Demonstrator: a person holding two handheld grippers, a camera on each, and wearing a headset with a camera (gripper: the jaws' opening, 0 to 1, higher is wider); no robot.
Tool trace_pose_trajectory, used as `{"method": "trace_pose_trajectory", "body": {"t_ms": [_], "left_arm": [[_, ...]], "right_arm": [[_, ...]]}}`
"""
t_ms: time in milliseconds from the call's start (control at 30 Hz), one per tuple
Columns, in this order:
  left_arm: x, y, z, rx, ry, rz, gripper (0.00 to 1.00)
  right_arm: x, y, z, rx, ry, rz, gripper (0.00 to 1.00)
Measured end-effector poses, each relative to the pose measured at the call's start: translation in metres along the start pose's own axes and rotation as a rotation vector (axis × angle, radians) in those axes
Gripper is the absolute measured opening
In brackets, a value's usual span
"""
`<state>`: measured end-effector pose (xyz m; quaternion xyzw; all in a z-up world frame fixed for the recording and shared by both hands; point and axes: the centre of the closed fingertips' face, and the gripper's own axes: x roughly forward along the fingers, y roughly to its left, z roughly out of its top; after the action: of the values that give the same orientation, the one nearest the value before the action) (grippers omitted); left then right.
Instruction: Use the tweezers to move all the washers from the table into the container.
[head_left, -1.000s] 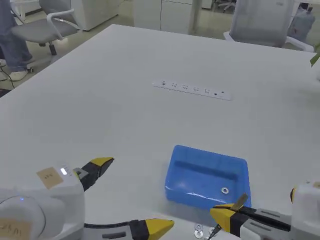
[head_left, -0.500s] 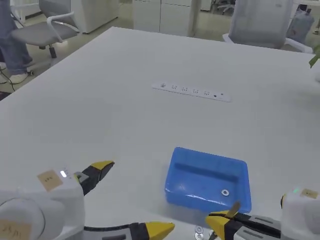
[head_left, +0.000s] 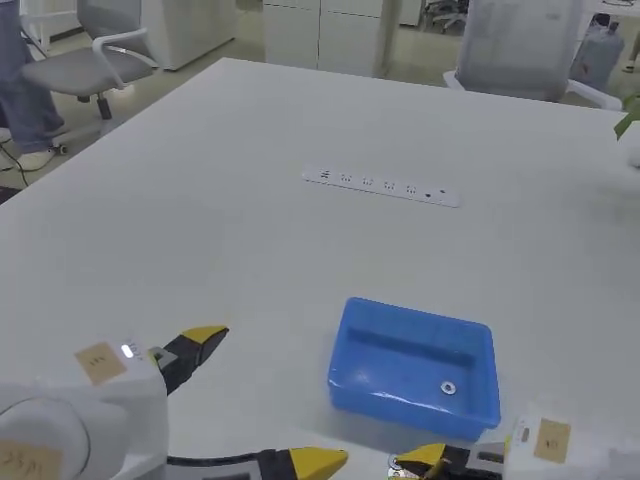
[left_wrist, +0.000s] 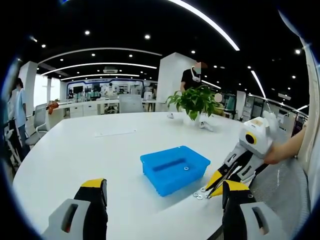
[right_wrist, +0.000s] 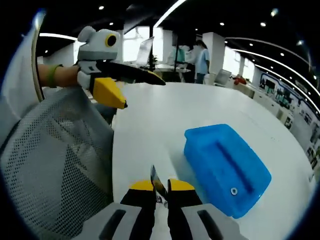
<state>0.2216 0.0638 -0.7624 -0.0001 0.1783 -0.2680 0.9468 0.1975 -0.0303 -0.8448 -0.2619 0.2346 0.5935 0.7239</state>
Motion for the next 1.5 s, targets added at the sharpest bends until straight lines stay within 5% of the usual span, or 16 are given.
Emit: {"method": "trace_pose_trajectory", "body": {"t_ms": [33,167,367,467,1500], "left_arm": [[0.000,0.000,0.000,0.000,0.000,0.000,0.98],[0.000,0.000,0.000,0.000,-0.001,-0.001,0.98],[-0.001,0.000,0.001,-0.005,-0.007,-0.002,0.97],[-0.001,0.000,0.002,-0.006,-0.010,0.000,0.97],[-0.001,-0.002,-0.001,-0.008,0.000,-0.016,0.96]], "right_arm": [[0.000,-0.001,0.005,-0.024,-0.027,-0.019,0.04],[0.001,-0.009,0.006,0.071,-0.035,-0.026,0.02],[-0.001,-0.033,0.004,0.479,-0.149,-0.025,0.00],[-0.005,-0.037,0.000,0.581,-0.173,-0.017,0.00],[-0.004,-0.030,0.004,0.479,-0.158,-0.014,0.04]]}}
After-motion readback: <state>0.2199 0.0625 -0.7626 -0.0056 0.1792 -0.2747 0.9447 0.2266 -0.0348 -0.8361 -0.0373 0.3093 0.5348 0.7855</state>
